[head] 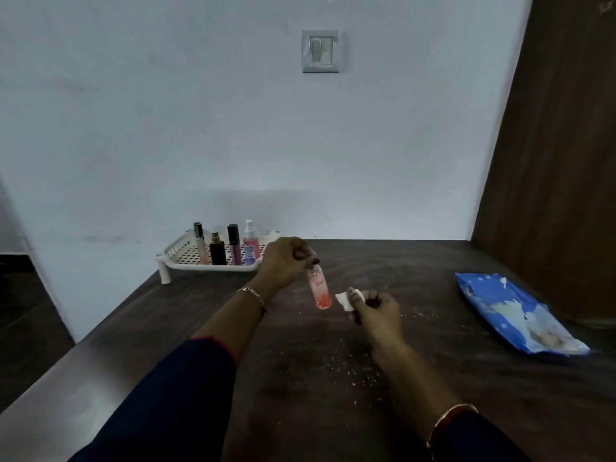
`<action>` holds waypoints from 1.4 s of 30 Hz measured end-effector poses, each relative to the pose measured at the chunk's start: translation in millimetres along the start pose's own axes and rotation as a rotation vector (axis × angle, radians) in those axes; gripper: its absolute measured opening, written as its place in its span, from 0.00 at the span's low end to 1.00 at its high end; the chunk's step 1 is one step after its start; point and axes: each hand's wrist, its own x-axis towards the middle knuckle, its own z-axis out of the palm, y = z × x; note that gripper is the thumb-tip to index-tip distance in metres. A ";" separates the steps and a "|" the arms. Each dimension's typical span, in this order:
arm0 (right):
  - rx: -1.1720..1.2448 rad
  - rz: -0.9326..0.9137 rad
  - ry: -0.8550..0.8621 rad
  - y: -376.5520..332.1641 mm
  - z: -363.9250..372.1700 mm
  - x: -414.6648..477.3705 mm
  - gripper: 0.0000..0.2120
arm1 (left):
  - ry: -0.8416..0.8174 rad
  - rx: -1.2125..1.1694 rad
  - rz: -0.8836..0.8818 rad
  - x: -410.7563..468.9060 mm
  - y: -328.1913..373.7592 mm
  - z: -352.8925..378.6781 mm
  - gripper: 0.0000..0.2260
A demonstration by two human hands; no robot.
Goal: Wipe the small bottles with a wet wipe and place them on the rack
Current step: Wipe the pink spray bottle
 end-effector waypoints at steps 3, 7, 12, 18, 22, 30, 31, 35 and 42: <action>-0.059 -0.087 0.021 -0.8 -11.3 -8.5 0.08 | 0.030 -0.218 -0.016 -31.0 4.2 -6.9 0.05; -0.157 -0.192 0.044 2.7 -29.0 -28.7 0.07 | 0.034 -0.431 -0.064 -85.7 3.5 -11.9 0.06; -0.305 -0.387 -0.028 6.1 -32.5 -59.2 0.13 | 0.027 -0.569 -0.147 -131.6 -0.1 -7.6 0.05; -0.829 -0.893 -0.134 2.1 -14.8 -83.9 0.09 | -0.006 -0.388 -0.112 -131.5 19.5 -6.5 0.08; -0.946 -0.987 -0.198 0.0 -20.9 -91.2 0.12 | -0.089 -0.346 -0.090 -124.5 33.8 -9.0 0.09; -1.136 -0.943 -0.325 9.8 -52.1 -94.3 0.08 | -0.239 -0.285 -0.079 -105.4 52.6 -2.9 0.09; -1.152 -0.933 -0.336 10.3 -53.7 -95.3 0.08 | -0.241 -0.281 -0.080 -105.0 54.0 -1.4 0.08; -1.166 -0.949 -0.336 4.2 -52.9 -94.8 0.08 | -0.207 -0.185 -0.048 -106.9 60.8 4.0 0.08; -1.206 -1.084 -0.124 -12.7 -36.5 -92.7 0.14 | -0.152 -0.009 -0.005 -109.9 72.8 9.1 0.08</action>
